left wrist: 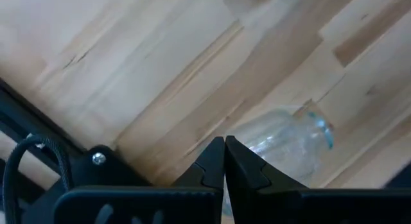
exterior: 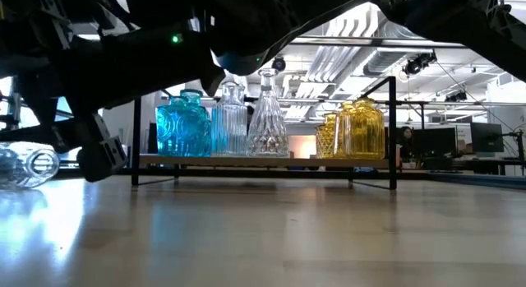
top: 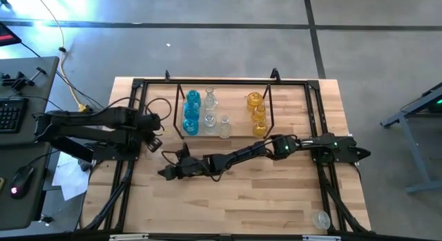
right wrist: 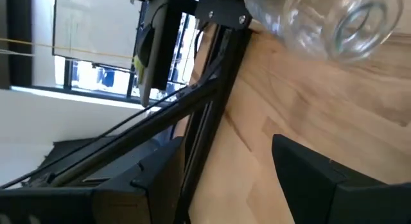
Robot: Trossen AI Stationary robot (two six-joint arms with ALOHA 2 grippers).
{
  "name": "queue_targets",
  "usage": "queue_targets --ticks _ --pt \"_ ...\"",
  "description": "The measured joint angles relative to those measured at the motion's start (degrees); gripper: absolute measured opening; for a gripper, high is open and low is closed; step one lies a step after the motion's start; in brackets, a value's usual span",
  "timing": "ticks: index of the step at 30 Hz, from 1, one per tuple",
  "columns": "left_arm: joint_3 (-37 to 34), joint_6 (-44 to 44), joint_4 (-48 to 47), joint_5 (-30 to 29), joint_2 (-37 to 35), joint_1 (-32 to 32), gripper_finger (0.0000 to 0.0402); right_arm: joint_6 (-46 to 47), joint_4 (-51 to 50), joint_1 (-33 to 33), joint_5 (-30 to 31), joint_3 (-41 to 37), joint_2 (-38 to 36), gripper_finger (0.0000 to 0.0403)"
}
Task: Sort vases onto shelf
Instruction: Put the transparent vase on the shelf aligned with the other transparent vase
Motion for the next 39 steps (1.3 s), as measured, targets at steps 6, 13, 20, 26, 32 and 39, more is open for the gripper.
queue_targets --ticks 6,13,20,26,32,39 --pt "0.0 1.5 0.1 -3.2 9.8 0.0 0.0000 -2.5 -8.3 0.0 1.7 0.0 -0.8 0.0216" --pt "0.0 3.2 0.3 -5.7 17.2 0.0 0.0001 -6.0 -15.3 -0.1 4.6 0.0 -2.6 0.0216" --pt "0.0 2.8 5.2 -2.6 17.5 0.0 0.0001 -6.0 -20.3 -0.6 8.4 0.0 -2.9 0.0216" --pt "0.0 2.8 4.5 -2.1 17.6 0.0 0.0001 -5.0 -26.4 -0.6 13.1 0.0 -5.0 0.0216" --pt "-0.1 3.8 -0.4 -2.0 16.8 0.0 0.0001 -6.3 -22.8 -1.0 11.0 0.0 -5.2 0.0216" --pt "0.0 2.9 0.1 2.6 14.7 0.0 0.0000 -6.0 -22.8 -1.0 11.1 0.0 -5.1 0.0216"
